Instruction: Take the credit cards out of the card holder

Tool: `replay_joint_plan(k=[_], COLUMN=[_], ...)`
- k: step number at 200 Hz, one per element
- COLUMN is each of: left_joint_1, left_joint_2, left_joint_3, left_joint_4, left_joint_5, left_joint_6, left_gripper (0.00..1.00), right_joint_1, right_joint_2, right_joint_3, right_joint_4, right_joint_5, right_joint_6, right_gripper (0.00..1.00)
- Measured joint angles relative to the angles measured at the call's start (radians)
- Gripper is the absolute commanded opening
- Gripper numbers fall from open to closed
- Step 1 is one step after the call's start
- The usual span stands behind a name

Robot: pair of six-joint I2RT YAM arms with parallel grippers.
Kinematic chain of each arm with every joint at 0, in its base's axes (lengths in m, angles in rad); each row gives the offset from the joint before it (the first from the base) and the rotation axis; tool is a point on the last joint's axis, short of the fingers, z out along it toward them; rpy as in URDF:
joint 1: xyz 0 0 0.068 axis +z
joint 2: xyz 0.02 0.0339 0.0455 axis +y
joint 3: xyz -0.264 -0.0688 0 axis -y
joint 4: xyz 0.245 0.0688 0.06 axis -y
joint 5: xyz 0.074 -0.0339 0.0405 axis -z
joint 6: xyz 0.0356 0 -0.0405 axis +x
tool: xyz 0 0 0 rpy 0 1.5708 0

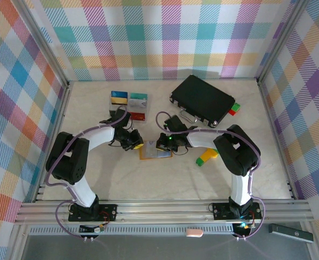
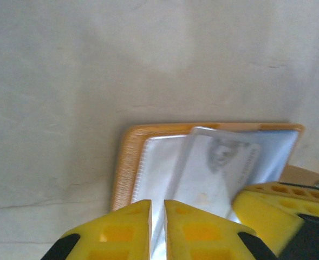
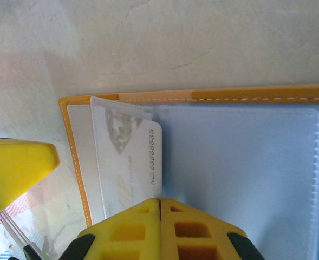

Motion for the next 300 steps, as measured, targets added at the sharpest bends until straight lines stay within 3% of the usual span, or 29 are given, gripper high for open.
replay_joint_plan(k=[47,164,238,300], left_joint_1=[-0.033,-0.035,-0.035,-0.035], left_joint_2=[0.022,0.098,0.098,0.098], left_joint_3=[0.032,0.044,0.045,0.045], left_joint_4=[-0.001,-0.03,-0.031,-0.031], left_joint_5=[0.022,-0.01,-0.01,-0.01], left_joint_6=[0.01,0.041,0.045,0.044], left_gripper=[0.08,0.07,0.07,0.06], right_joint_1=[0.0,-0.019,-0.026,-0.026], right_joint_2=[0.0,0.019,0.019,0.032], right_joint_3=[0.006,0.028,0.019,0.019], right_joint_4=[-0.004,-0.034,-0.022,-0.015], right_joint_5=[-0.02,-0.023,-0.058,-0.099], right_joint_6=[-0.013,-0.061,-0.053,-0.053], right_gripper=[0.03,0.02,0.19,0.17])
